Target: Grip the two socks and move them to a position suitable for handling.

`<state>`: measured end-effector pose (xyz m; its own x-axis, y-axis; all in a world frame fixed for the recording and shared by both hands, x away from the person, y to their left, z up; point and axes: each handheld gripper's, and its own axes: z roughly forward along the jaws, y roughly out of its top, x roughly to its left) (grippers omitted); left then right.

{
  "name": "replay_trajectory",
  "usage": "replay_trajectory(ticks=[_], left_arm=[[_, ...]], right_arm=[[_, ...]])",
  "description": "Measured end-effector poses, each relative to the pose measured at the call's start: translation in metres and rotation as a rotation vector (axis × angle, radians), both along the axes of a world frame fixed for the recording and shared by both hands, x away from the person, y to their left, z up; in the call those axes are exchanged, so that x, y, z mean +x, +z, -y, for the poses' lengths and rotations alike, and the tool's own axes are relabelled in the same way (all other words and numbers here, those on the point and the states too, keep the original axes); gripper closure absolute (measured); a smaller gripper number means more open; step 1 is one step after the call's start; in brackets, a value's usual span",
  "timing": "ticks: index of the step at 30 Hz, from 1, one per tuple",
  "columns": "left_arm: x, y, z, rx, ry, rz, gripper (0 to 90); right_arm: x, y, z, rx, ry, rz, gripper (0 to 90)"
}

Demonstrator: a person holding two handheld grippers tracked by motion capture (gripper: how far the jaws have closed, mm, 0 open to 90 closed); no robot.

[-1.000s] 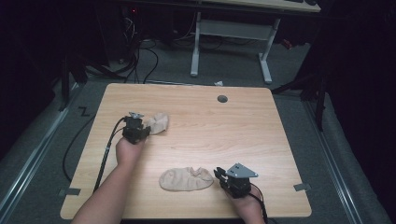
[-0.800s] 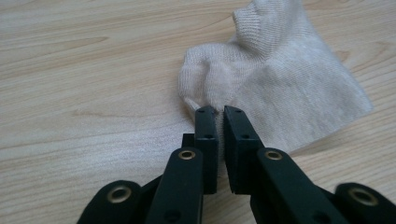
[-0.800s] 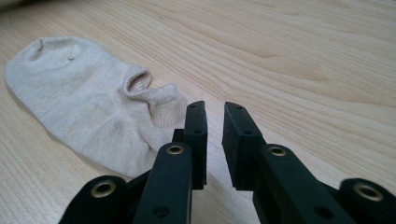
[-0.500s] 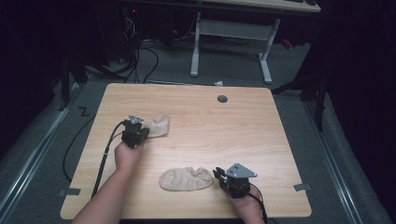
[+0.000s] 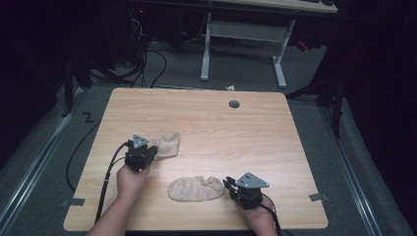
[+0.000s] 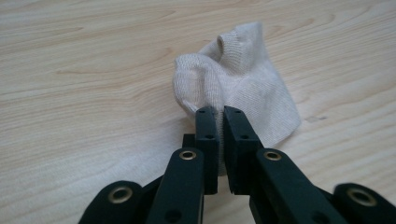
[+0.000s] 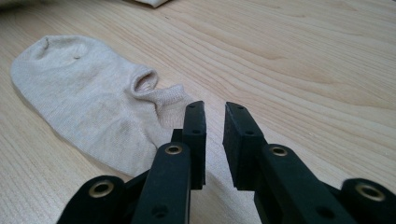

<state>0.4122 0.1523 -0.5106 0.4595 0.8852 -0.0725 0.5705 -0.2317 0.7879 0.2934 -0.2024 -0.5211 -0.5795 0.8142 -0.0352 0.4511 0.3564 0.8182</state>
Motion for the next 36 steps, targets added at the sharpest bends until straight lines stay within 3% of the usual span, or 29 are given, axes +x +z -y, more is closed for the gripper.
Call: replay_trajectory(ticks=[7, 16, 27, 36], left_arm=[[-0.016, 0.012, 0.011, -0.024, -0.033, 0.042, 85.0], [-0.022, 0.031, 0.031, -0.026, -0.083, 0.092, 84.7], [-0.018, 0.041, 0.061, -0.008, -0.144, 0.09, 84.6], [-0.013, 0.031, 0.085, 0.006, -0.186, 0.058, 83.9]], right_arm=[[0.0, 0.0, -0.002, 0.001, 0.007, -0.002, 79.4], [0.001, -0.001, -0.002, 0.002, 0.008, -0.001, 77.6], [0.001, 0.0, 0.0, 0.001, 0.007, -0.001, 77.4], [0.001, -0.001, -0.001, -0.005, 0.016, 0.001, 76.2]])
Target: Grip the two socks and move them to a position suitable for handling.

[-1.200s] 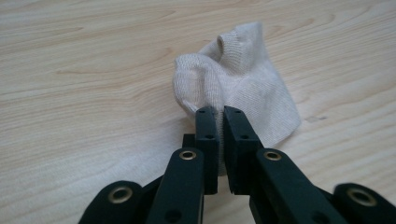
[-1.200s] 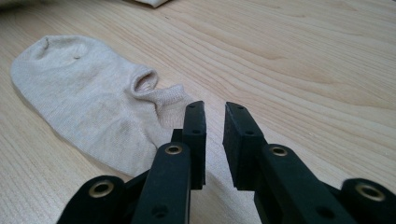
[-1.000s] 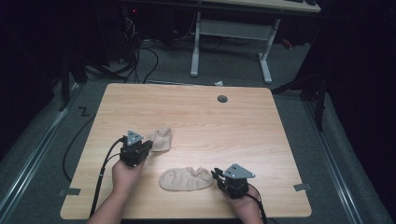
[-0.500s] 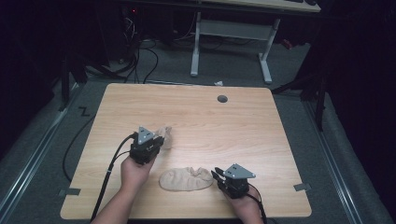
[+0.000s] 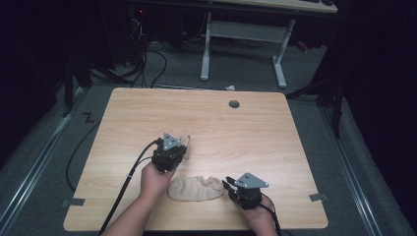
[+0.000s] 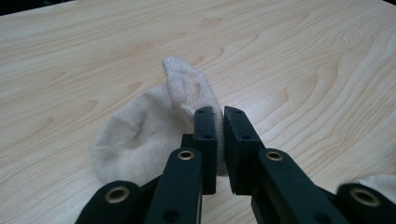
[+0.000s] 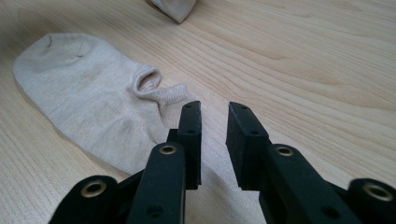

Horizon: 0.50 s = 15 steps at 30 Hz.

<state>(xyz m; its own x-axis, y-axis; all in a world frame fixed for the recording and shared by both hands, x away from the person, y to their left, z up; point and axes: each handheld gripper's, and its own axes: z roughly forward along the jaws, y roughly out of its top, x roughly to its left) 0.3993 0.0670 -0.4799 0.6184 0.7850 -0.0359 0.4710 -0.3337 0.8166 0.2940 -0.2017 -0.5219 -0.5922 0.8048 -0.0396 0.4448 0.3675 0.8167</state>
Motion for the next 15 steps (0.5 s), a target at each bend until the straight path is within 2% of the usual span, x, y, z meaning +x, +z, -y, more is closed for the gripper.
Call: replay_trajectory(ticks=[3, 4, 8, 10, 15], left_arm=[[0.002, -0.002, 0.006, 0.01, -0.012, -0.005, 83.8], [0.004, -0.004, 0.014, 0.019, -0.028, -0.008, 83.8], [0.008, -0.005, 0.027, 0.023, -0.051, -0.011, 82.2], [0.01, -0.006, 0.038, 0.013, -0.073, -0.013, 76.6], [0.009, -0.004, 0.044, -0.01, -0.096, -0.004, 64.6]], right_arm=[[0.0, 0.0, 0.0, 0.002, -0.002, -0.001, 76.2], [0.0, 0.0, 0.001, 0.002, -0.002, -0.001, 76.1], [0.0, 0.0, 0.001, 0.002, -0.004, -0.002, 75.9], [0.0, 0.0, 0.002, -0.001, 0.0, -0.004, 75.3], [0.0, 0.0, 0.003, 0.002, -0.002, -0.001, 75.0]])
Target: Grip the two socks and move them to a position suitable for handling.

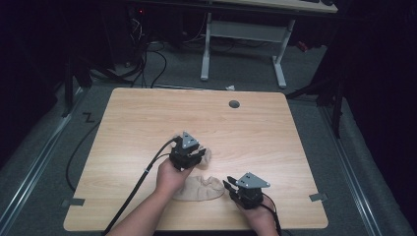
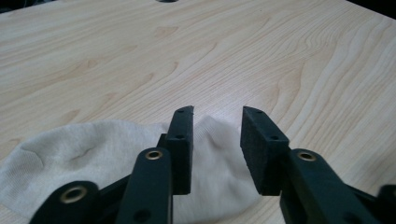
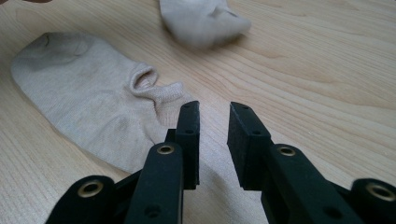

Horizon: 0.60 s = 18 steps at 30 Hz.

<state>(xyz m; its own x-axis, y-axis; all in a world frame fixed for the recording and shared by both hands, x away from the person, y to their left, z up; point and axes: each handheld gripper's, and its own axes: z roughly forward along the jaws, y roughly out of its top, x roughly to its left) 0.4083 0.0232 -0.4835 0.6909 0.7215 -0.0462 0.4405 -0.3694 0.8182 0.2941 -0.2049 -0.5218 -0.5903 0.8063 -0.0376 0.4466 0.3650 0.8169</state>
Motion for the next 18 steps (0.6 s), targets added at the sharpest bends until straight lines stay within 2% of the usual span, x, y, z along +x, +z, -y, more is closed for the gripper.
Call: replay_trajectory(ticks=[4, 8, 11, 12, 15, 16, 17, 18], left_arm=[[-0.001, 0.002, -0.005, 0.01, 0.0, 0.01, 60.6], [0.006, 0.001, -0.019, 0.016, 0.04, 0.006, 60.1], [0.017, -0.004, -0.034, 0.049, 0.089, 0.003, 60.4], [0.028, -0.011, -0.047, 0.072, 0.13, -0.003, 60.8], [0.047, -0.017, -0.066, 0.072, 0.187, -0.043, 60.7], [0.052, -0.019, -0.07, 0.059, 0.202, -0.049, 60.7], [0.052, -0.019, -0.07, 0.059, 0.202, -0.049, 60.6], [0.057, -0.021, -0.072, 0.061, 0.21, -0.065, 60.6]], right_arm=[[0.0, 0.0, 0.001, 0.003, -0.002, -0.001, 75.0], [0.0, 0.0, 0.001, 0.005, 0.0, -0.003, 75.0], [0.0, 0.0, 0.001, 0.008, -0.002, -0.004, 75.0], [0.0, 0.0, 0.001, 0.009, -0.003, -0.005, 75.0], [0.0, 0.0, 0.0, 0.006, 0.0, -0.004, 75.0], [0.0, 0.0, 0.0, 0.004, -0.001, -0.006, 75.0], [0.0, 0.0, 0.0, 0.005, -0.002, -0.007, 75.0], [0.0, 0.0, 0.0, 0.005, -0.002, -0.007, 75.0]])
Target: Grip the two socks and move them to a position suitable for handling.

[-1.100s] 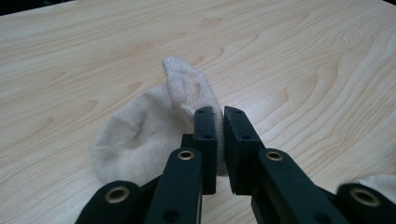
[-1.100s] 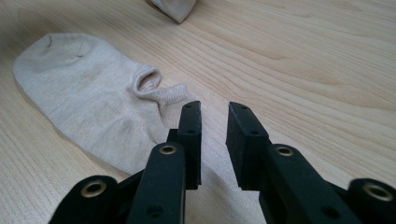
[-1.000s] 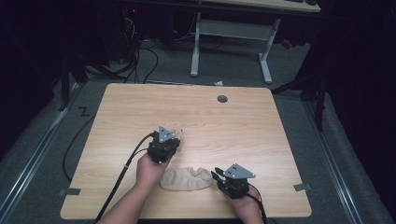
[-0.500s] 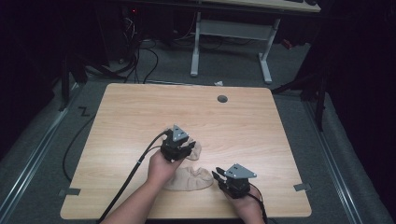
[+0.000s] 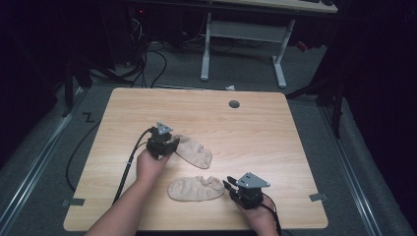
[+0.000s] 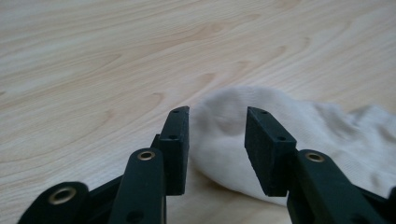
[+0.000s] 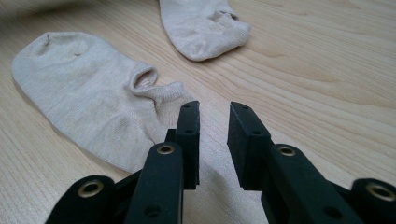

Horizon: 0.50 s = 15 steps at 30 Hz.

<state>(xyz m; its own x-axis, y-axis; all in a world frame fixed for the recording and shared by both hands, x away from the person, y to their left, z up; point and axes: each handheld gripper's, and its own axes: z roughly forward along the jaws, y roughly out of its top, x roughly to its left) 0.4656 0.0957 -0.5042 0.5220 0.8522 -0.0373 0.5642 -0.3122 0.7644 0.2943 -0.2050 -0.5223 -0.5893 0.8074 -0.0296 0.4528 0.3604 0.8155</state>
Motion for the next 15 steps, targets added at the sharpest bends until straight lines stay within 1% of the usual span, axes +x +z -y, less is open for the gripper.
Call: replay_trajectory(ticks=[1, 2, 3, 4, 6, 7, 8, 9, 11, 13, 14, 15], left_arm=[[0.007, -0.003, -0.001, 0.016, 0.013, -0.016, 60.3], [0.014, -0.005, -0.001, 0.019, 0.023, -0.025, 58.4], [0.014, -0.005, -0.001, 0.019, 0.023, -0.025, 57.5], [0.02, -0.007, 0.0, -0.003, 0.022, -0.04, 56.6], [0.024, -0.01, 0.002, -0.004, 0.008, -0.061, 56.8], [0.025, -0.011, 0.002, -0.014, -0.009, -0.081, 60.9], [0.025, -0.011, 0.002, -0.014, -0.009, -0.081, 68.7], [0.024, -0.013, 0.002, -0.008, -0.017, -0.102, 75.7], [0.018, -0.013, 0.001, -0.012, -0.026, -0.09, 83.0], [0.01, -0.012, 0.001, -0.014, -0.024, -0.078, 85.7], [0.01, -0.012, 0.001, -0.014, -0.024, -0.078, 85.8], [0.003, -0.012, 0.0, -0.015, -0.029, -0.078, 85.8]], right_arm=[[0.0, 0.0, 0.0, -0.001, 0.002, 0.0, 75.0], [0.001, -0.001, 0.0, -0.003, 0.001, -0.002, 75.0], [0.001, -0.001, 0.0, -0.005, 0.002, -0.003, 75.0], [0.001, -0.001, 0.0, -0.004, 0.002, -0.002, 74.9], [0.001, -0.001, 0.0, -0.006, 0.001, -0.002, 75.0], [0.001, -0.002, 0.0, -0.006, 0.001, -0.004, 75.0], [0.001, -0.002, 0.0, -0.006, 0.001, -0.004, 75.0], [0.002, -0.002, 0.0, -0.008, 0.004, -0.004, 75.0], [0.002, -0.002, 0.001, -0.008, 0.003, -0.003, 75.0], [0.002, -0.002, 0.001, -0.007, 0.002, -0.003, 75.0], [0.002, -0.002, 0.001, -0.007, 0.002, -0.003, 75.0], [0.002, -0.002, 0.001, -0.008, 0.002, -0.003, 75.0]])
